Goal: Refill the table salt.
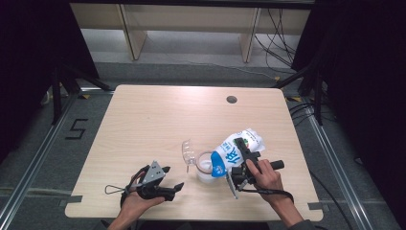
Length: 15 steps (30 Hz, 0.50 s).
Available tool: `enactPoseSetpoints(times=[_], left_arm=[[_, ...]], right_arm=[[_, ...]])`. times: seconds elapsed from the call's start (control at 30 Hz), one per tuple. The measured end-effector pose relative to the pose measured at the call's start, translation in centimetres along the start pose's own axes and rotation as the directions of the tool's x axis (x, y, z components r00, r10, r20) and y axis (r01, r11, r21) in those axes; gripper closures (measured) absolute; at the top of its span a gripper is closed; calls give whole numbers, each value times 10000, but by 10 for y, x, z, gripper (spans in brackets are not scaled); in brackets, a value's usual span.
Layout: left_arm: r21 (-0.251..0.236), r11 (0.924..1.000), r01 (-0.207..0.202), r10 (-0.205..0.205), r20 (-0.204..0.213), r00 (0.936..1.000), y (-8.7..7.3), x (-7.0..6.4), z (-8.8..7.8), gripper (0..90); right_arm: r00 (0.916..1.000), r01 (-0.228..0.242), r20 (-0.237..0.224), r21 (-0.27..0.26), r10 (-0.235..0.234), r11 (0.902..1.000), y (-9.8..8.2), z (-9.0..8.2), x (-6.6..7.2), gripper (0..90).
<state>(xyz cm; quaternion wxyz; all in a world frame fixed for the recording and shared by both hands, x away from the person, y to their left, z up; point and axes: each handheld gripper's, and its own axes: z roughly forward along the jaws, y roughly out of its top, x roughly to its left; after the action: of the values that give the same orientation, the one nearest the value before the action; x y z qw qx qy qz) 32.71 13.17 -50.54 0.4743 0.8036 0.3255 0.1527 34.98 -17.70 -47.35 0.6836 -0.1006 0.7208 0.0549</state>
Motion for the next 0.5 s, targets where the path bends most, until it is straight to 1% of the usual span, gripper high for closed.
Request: enactPoseSetpoints(times=[0.03, 0.07, 0.13, 0.17, 0.23, 0.27, 0.3, 0.33, 0.37, 0.43, 0.47, 0.5], left_arm=[[0, 10000, 0, 0, 0, 10000, 0, 0, 0, 221], [-4, 9998, -214, 214, 8, 9998, 0, 1, 0, 221], [-1, 9998, -212, 212, 4, 9998, 0, 1, 0, 221], [12, 10000, -13, 13, -5, 10000, 0, 0, 0, 221], [39, 10000, -20, 21, -28, 10000, 0, 0, 0, 221], [41, 10000, -16, 16, -33, 10000, 0, 0, 0, 221], [37, 10000, -37, 37, -25, 10000, 0, 0, 0, 221], [32, 9995, -305, 305, -20, 9995, 1, 2, 0, 221], [-4, 9998, -206, 206, 5, 9998, 0, 1, 0, 221], [34, 9996, -282, 282, -19, 9996, 1, 2, 0, 221], [35, 10000, -24, 24, -42, 10000, 0, 0, 0, 221], [35, 10000, -24, 24, -42, 10000, 0, 0, 0, 221]], right_arm=[[10000, 32, 9, -3, -32, 10000, 0, 0, 0, 734], [10000, 32, 9, -3, -32, 10000, 0, 0, 0, 734], [10000, 49, 5, -14, -49, 10000, 0, 0, 0, 734], [9999, 151, 1, -62, -151, 9999, 0, 0, 0, 734], [9999, 130, 47, -122, -130, 9998, 0, 1, 0, 734], [9999, 104, -36, -57, -104, 9999, 0, 1, 0, 734], [9993, 65, -358, 276, -55, 9996, 1, -1, 0, 735], [9995, 58, -311, 235, -50, 9997, 1, -1, 0, 735], [10000, 71, -7, -95, -71, 9999, 0, 1, 0, 735], [10000, -49, -55, -20, 49, 10000, 0, 0, 0, 736], [9999, -72, -70, -23, 72, 10000, 0, 0, 0, 736], [9999, -77, -74, -33, 77, 10000, 1, 0, 0, 736]])
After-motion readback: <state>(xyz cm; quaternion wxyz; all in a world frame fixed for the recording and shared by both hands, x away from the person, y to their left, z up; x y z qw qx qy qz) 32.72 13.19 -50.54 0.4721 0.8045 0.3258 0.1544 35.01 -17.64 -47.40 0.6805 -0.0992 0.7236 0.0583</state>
